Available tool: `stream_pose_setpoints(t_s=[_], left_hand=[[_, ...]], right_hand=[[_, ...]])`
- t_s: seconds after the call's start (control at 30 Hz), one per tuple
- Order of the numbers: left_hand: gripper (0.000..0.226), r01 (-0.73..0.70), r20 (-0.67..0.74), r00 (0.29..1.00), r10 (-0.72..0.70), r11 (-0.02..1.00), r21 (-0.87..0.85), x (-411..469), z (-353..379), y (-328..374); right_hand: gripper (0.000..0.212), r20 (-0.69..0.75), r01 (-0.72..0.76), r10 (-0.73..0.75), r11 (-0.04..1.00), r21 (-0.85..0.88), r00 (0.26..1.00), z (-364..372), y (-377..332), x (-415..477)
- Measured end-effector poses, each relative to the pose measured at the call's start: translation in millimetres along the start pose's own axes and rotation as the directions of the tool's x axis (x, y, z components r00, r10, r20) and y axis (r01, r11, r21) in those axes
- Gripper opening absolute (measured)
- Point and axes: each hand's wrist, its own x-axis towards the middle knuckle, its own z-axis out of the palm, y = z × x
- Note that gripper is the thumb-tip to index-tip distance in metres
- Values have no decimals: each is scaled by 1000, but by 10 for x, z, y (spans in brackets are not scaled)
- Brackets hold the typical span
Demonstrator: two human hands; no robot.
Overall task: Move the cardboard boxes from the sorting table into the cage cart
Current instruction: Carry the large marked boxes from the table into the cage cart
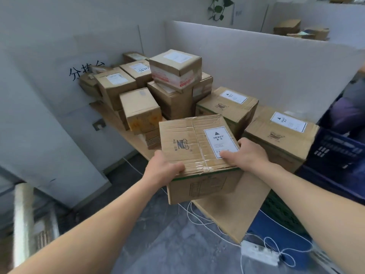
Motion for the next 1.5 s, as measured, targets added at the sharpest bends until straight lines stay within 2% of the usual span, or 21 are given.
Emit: stream_pose_setpoints(t_s=[0.1, 0.23, 0.3, 0.43, 0.57, 0.73, 0.87, 1.0, 1.27, 1.4, 1.5], left_hand=[[82, 69, 5, 998, -69, 998, -5, 12, 109, -165], [76, 168, 15, 986, -168, 986, -16, 62, 224, -322], [81, 202, 15, 979, -201, 979, -17, 95, 276, -384], [70, 235, -31, 971, -236, 972, -28, 101, 342, -371], [71, 257, -82, 962, -262, 964, -67, 163, 395, -396], [65, 307, -132, 941, -311, 950, -55, 172, 410, -361], [65, 353, -167, 920, -355, 935, -42, 57, 284, -409], [66, 401, -219, 889, -402, 915, -51, -152, 3, -586], [73, 482, -359, 791, -495, 866, -133, -690, -858, -1236], [72, 507, -425, 719, -550, 833, -220, -1043, -1416, -1704], [76, 515, -480, 656, -582, 810, -280, -1304, -1883, -2080]], right_hand=[[64, 52, -13, 14, 1000, -13, 999, 184, 72, 50], [68, 141, 0, 2, 1000, -17, 990, 371, 174, 152], [68, 178, 16, -10, 999, -30, 984, 422, 196, 212], [75, 228, 40, -31, 998, -37, 973, 499, 224, 367], [89, 303, 100, -99, 995, 13, 948, 559, 230, 547], [75, 326, 101, -100, 995, 14, 940, 598, 157, 679], [76, 335, 162, -137, 986, -48, 932, 630, -23, 691], [64, 390, 260, -216, 964, -62, 895, 733, -384, 574], [73, 457, 460, -395, 887, -35, 797, 1299, -1502, 159], [71, 493, 557, -482, 830, -8, 725, 1646, -2279, -187], [59, 519, 650, -554, 760, -4, 651, 1897, -2938, -498]])
